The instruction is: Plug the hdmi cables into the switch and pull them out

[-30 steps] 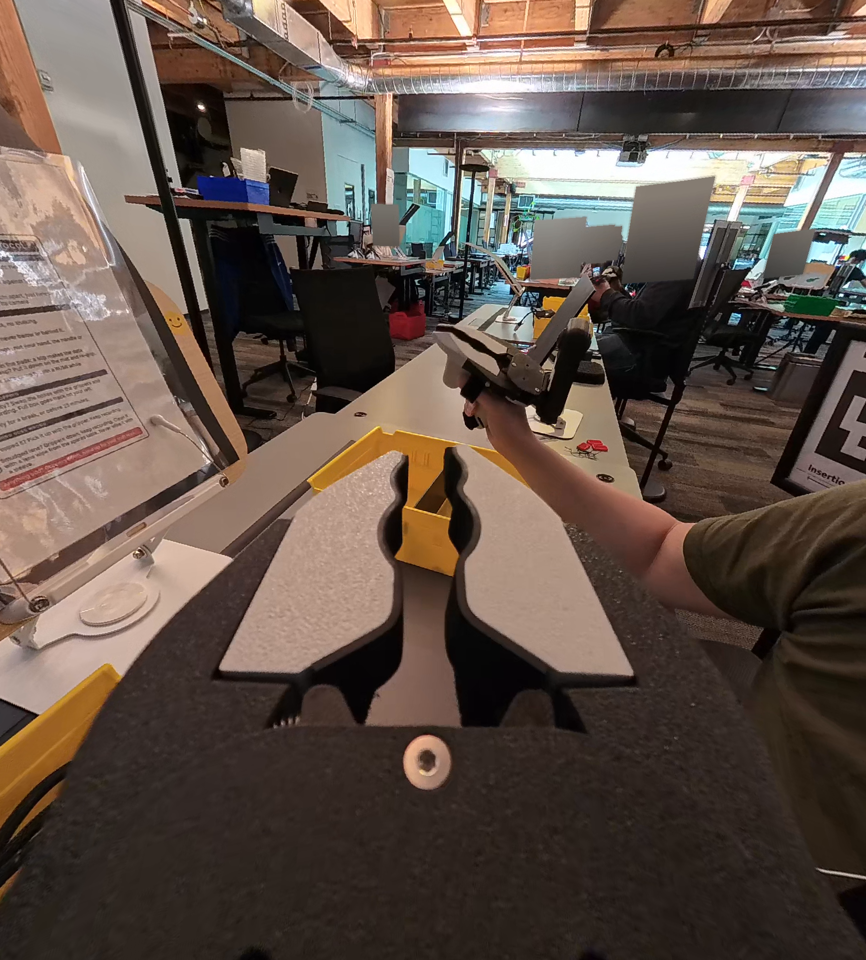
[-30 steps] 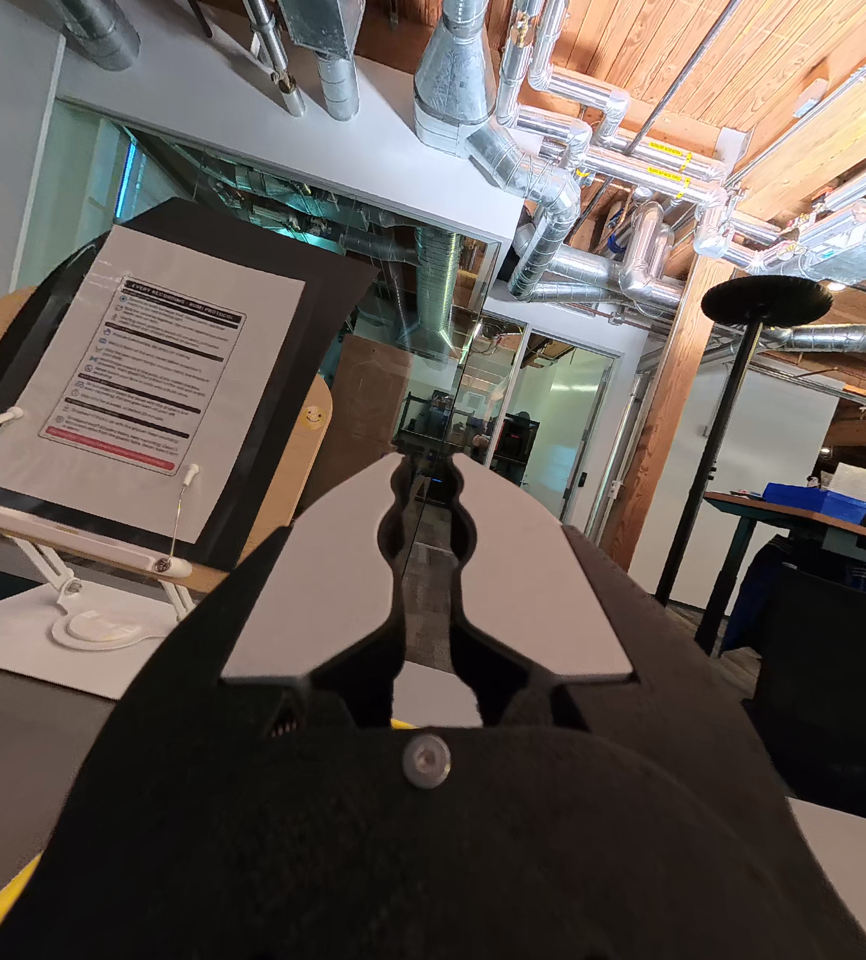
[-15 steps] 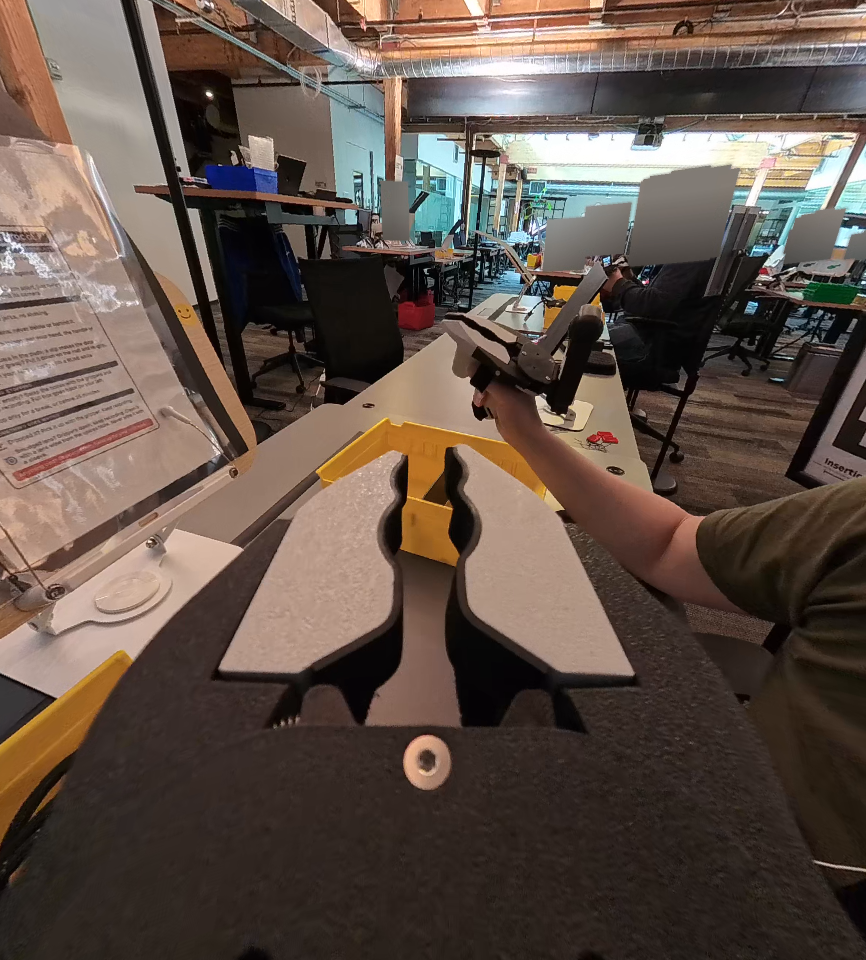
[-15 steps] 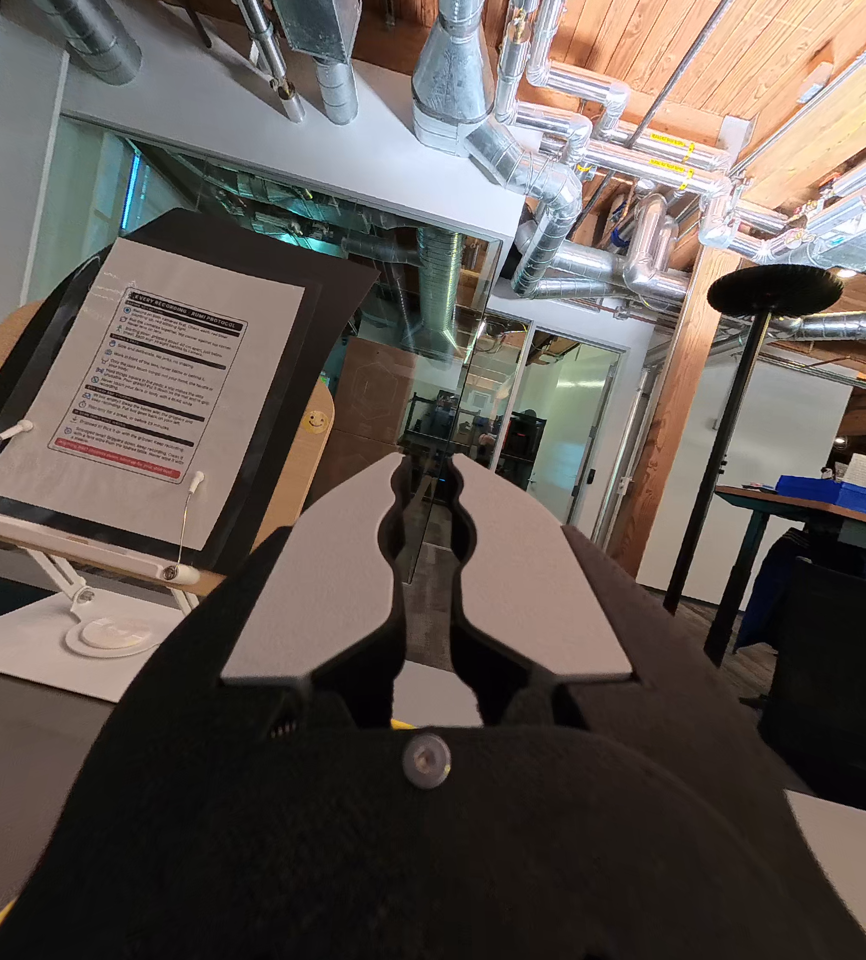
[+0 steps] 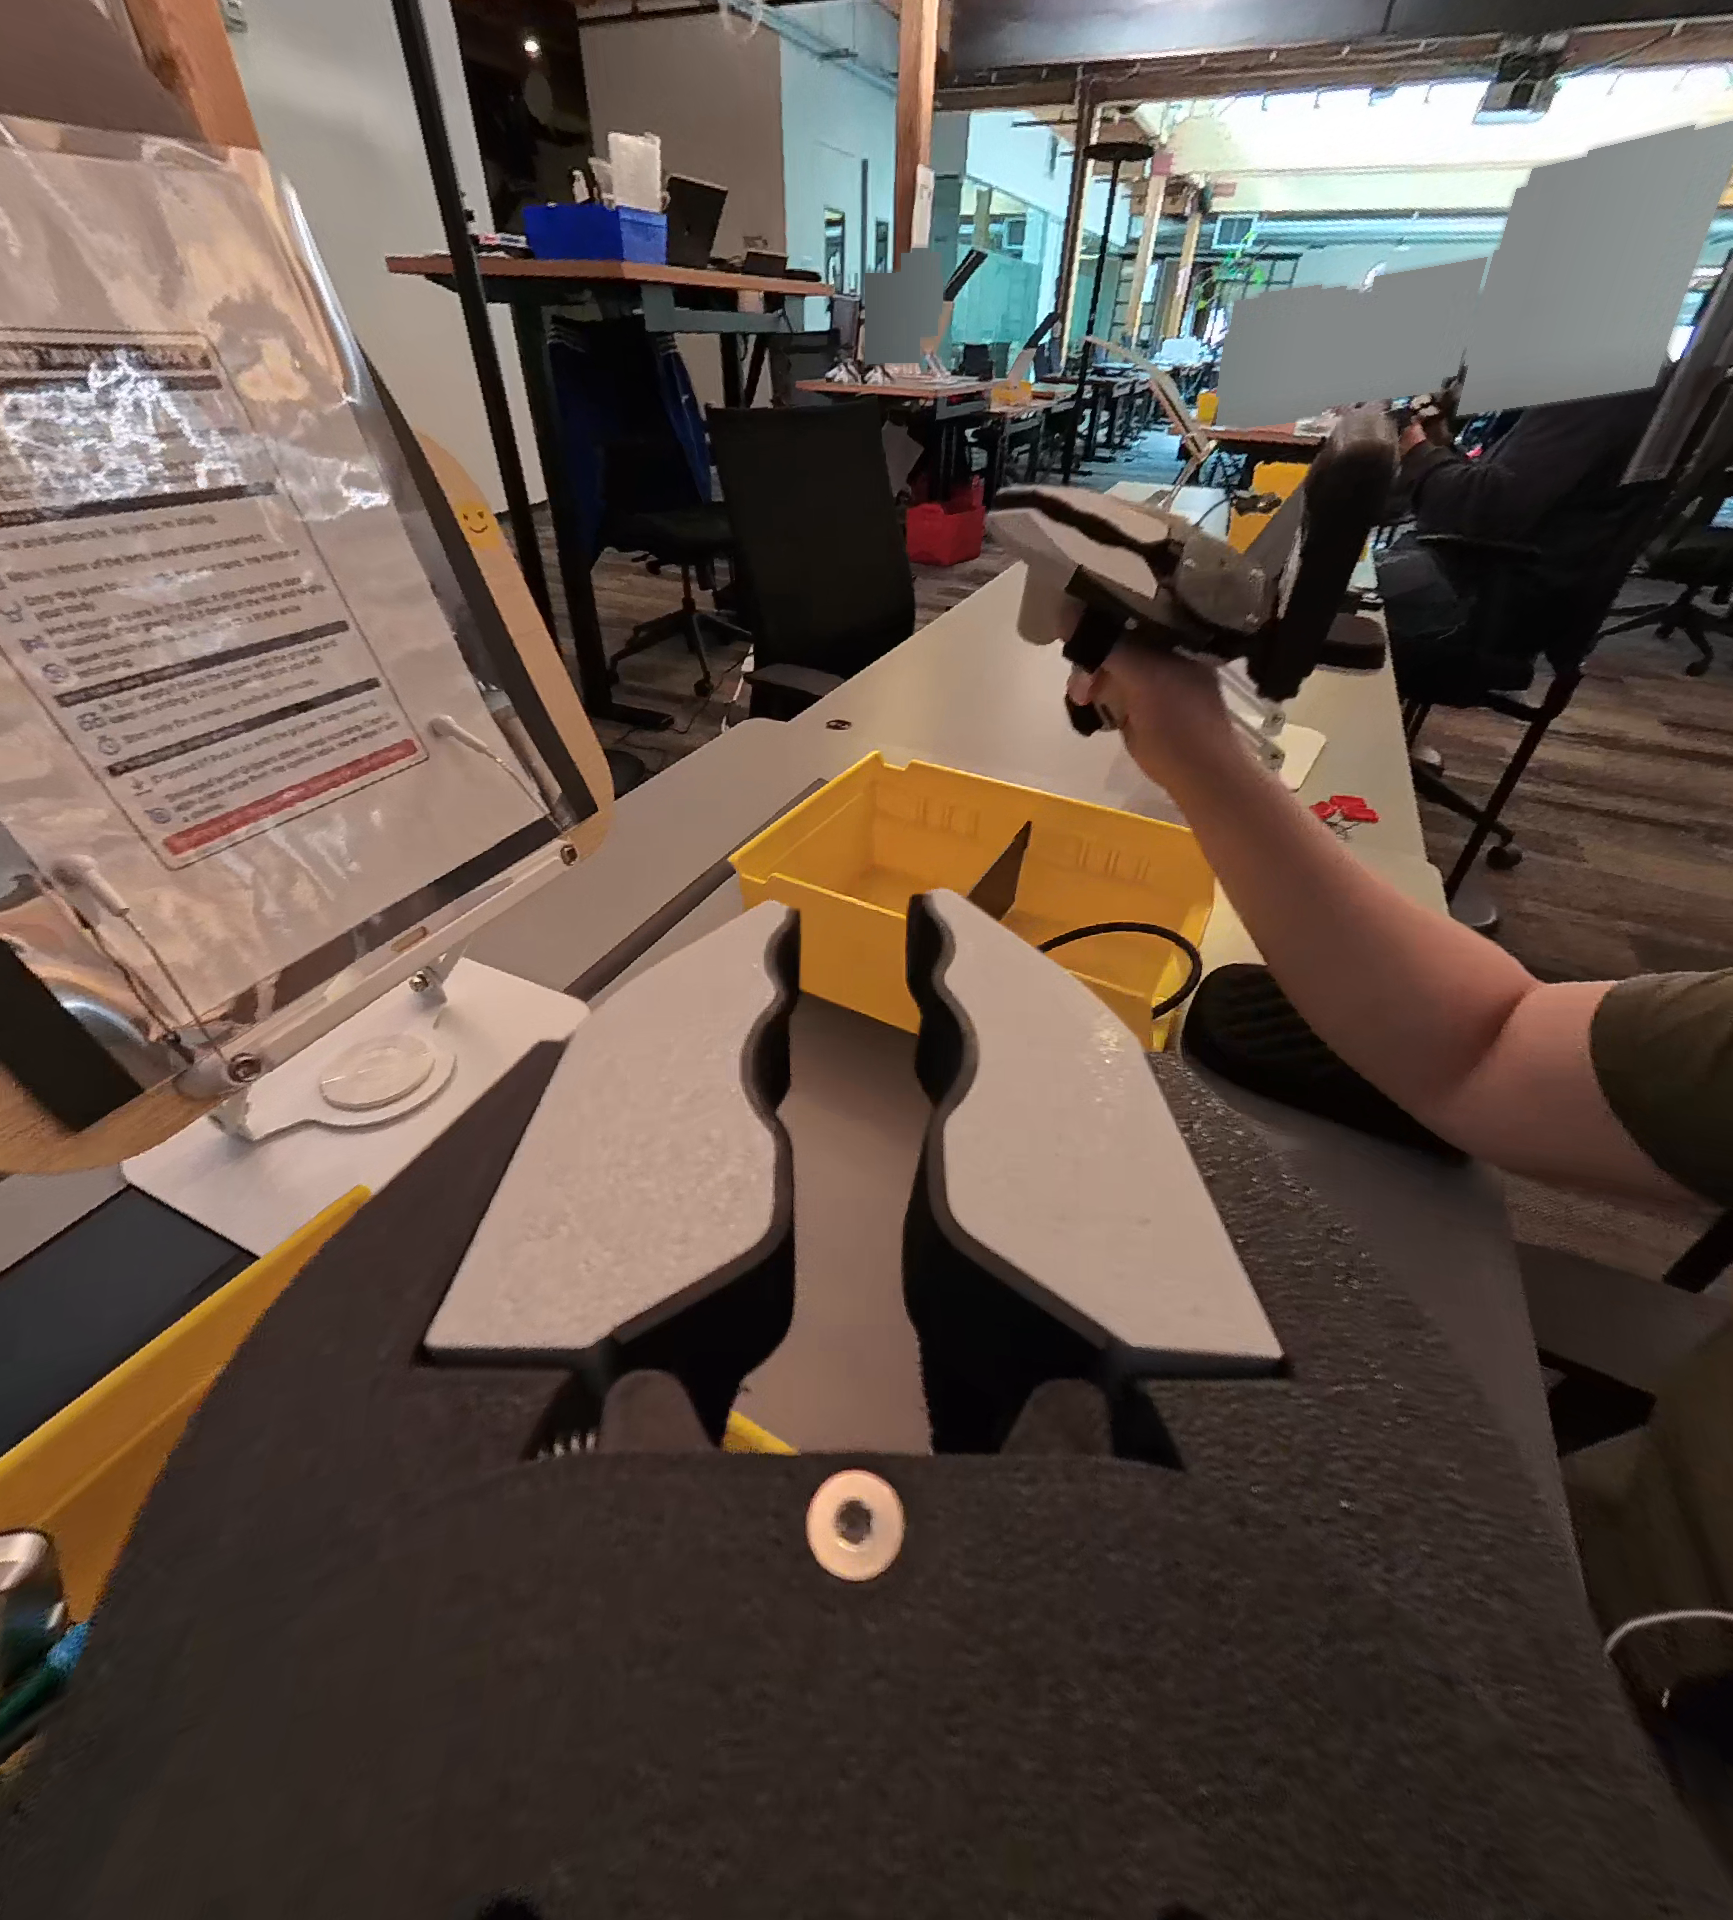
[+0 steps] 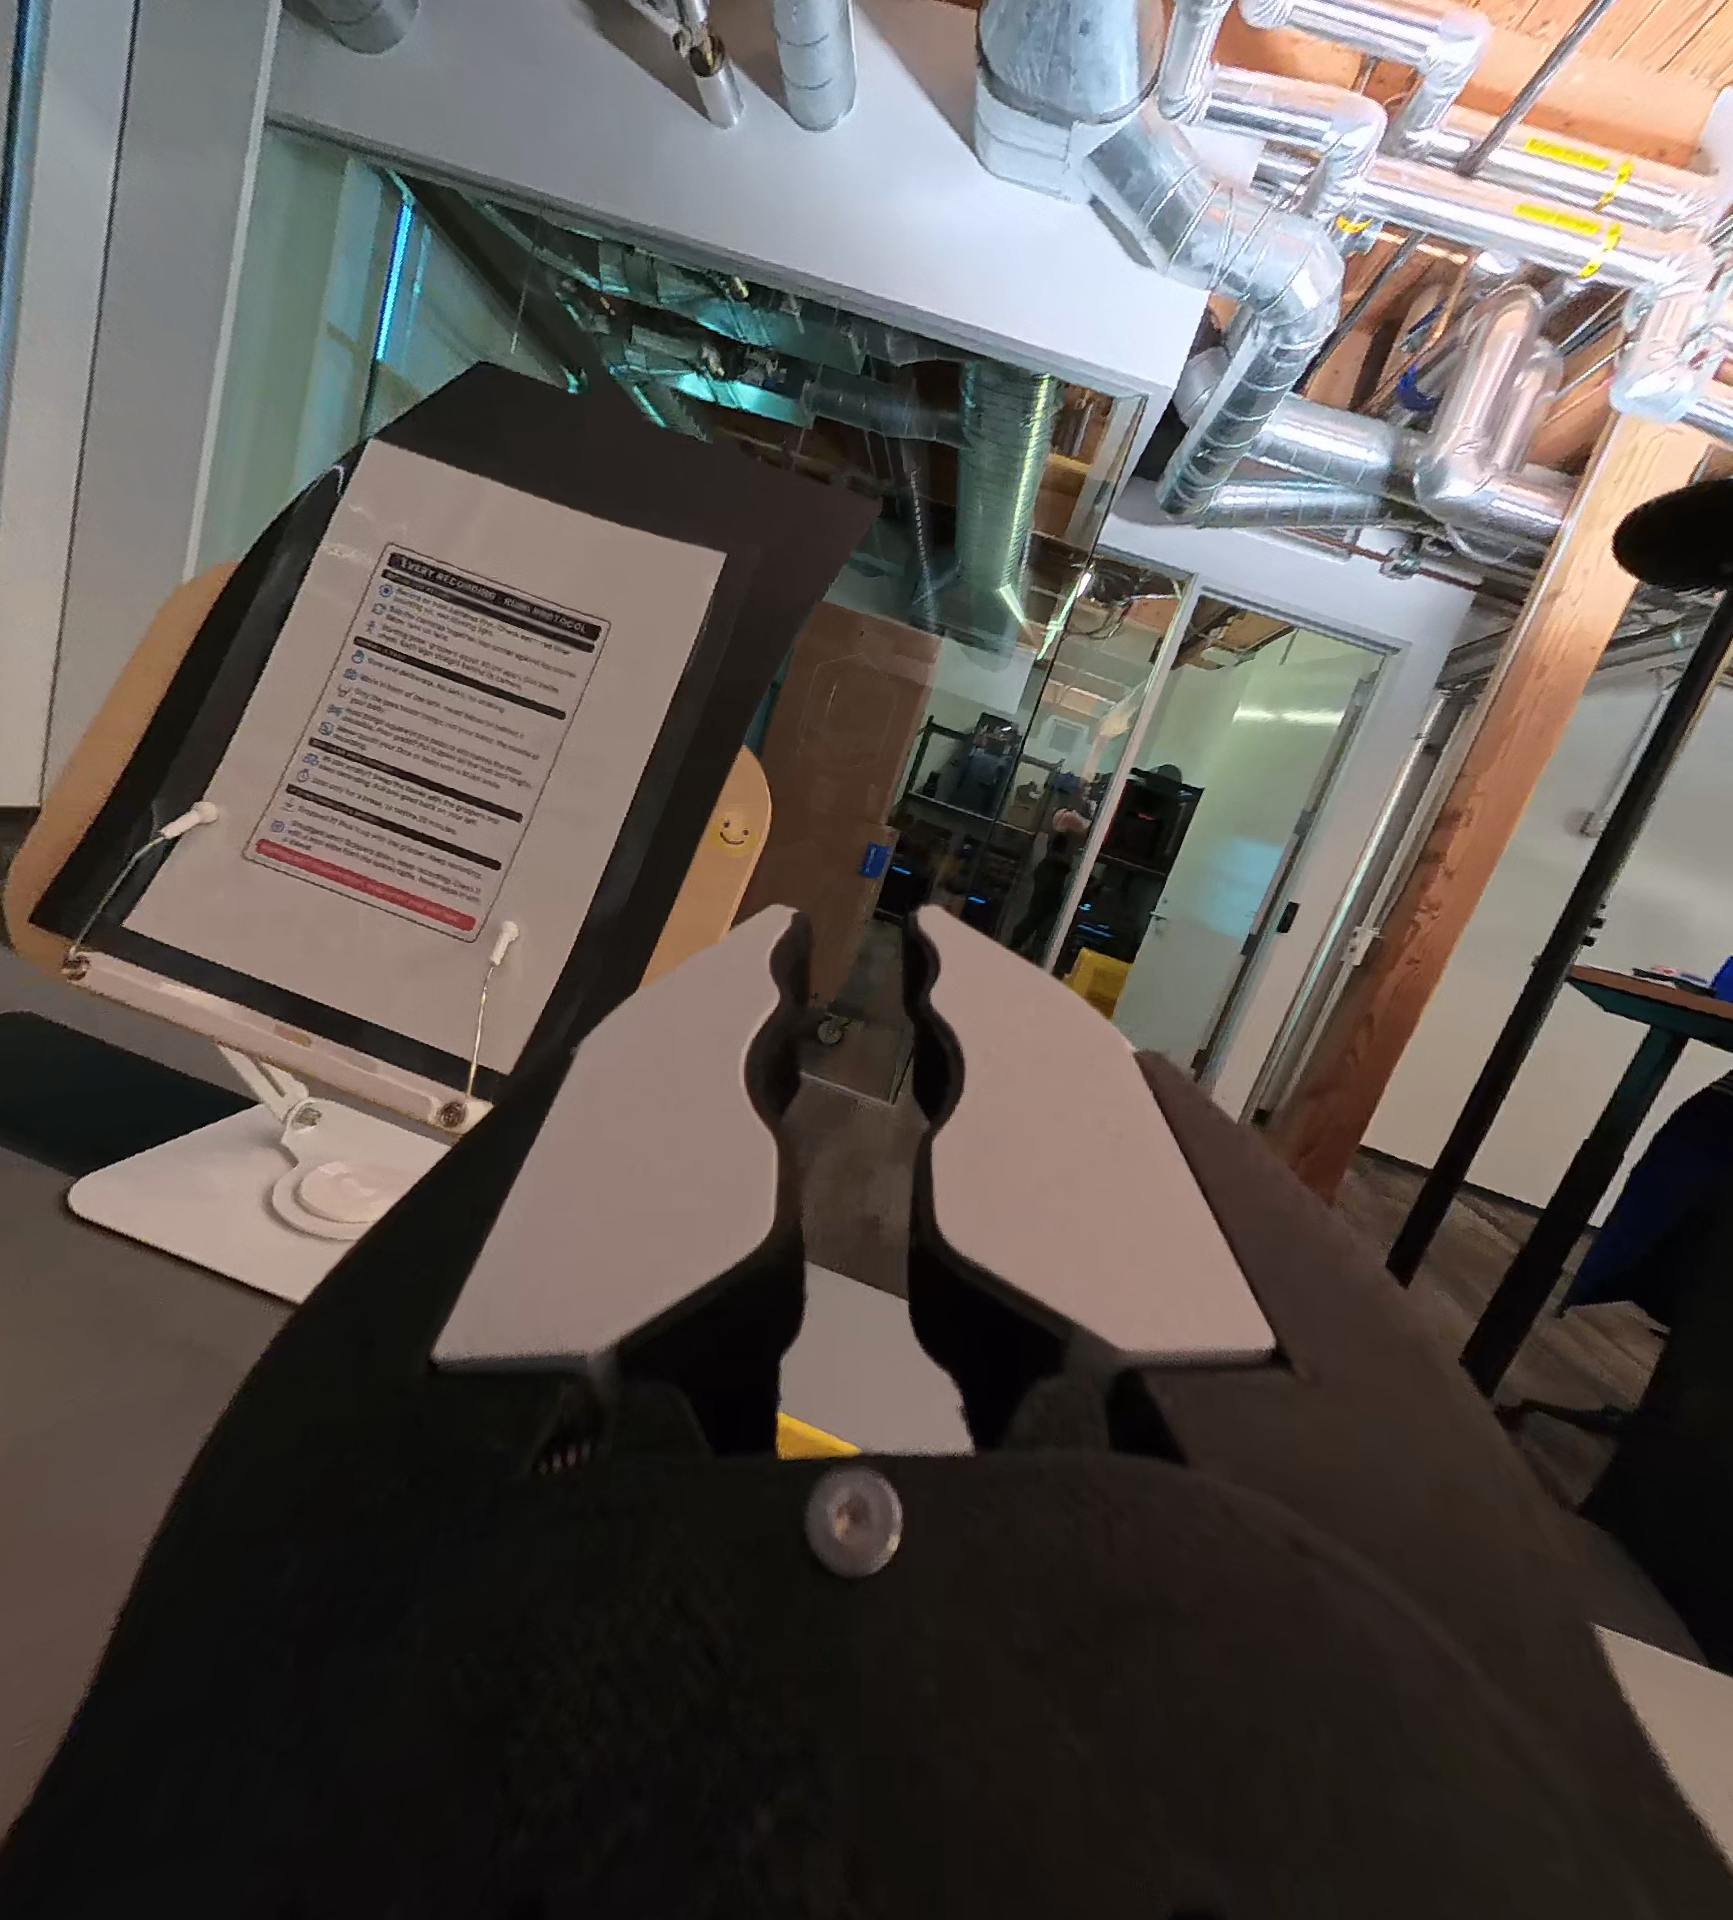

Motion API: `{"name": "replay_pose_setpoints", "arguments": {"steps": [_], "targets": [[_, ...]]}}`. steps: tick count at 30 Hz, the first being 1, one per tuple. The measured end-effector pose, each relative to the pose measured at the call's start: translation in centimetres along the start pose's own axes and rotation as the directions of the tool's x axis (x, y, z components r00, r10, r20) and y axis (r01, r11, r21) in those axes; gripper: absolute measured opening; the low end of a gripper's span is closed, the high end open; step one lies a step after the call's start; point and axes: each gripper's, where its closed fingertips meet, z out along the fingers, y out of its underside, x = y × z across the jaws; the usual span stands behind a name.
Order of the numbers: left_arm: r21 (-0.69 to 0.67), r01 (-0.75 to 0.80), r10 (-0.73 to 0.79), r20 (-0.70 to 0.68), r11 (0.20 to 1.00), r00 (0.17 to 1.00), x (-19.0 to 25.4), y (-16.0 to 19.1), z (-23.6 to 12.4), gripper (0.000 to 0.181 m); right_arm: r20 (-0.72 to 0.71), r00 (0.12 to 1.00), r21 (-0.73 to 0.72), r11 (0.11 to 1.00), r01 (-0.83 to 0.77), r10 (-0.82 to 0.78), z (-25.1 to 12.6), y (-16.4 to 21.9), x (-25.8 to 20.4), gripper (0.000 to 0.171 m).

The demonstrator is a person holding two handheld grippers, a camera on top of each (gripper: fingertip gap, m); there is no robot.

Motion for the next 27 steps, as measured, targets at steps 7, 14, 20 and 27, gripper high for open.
{"name": "replay_pose_setpoints", "arguments": {"steps": [7, 14, 20, 27], "targets": [[-0.024, -0.053, 0.058, 0.23, 0.998, 0.971, -3.4, -0.6, -3.0, 0.025, 0.106, 0.992, -0.138, 0.989, -0.055, 0.07, 0.6, 0.7, 0.2, 0.03], [-0.138, -0.043, 0.117, 0.594, 0.99, 0.796, -7.9, -0.2, -11.6, 0.025, 0.127, 0.992, -0.168, 0.986, -0.005, 0.027, 0.2, 2.2, 1.7, 0.026], [-0.258, 0.294, -0.04, 0.686, 0.92, 0.726, -13.3, 7.0, -14.1, 0.027, 0.186, 0.975, -0.144, 0.985, -0.096, 0.122, 0.6, 1.8, 0.4, 0.026], [-0.19, 0.369, -0.154, 0.67, 0.91, 0.726, -16.3, 9.1, -10.6, 0.024, 0.198, 0.98, -0.191, 0.98, 0.065, -0.027, 1.0, 2.5, -1.3, 0.027]]}}
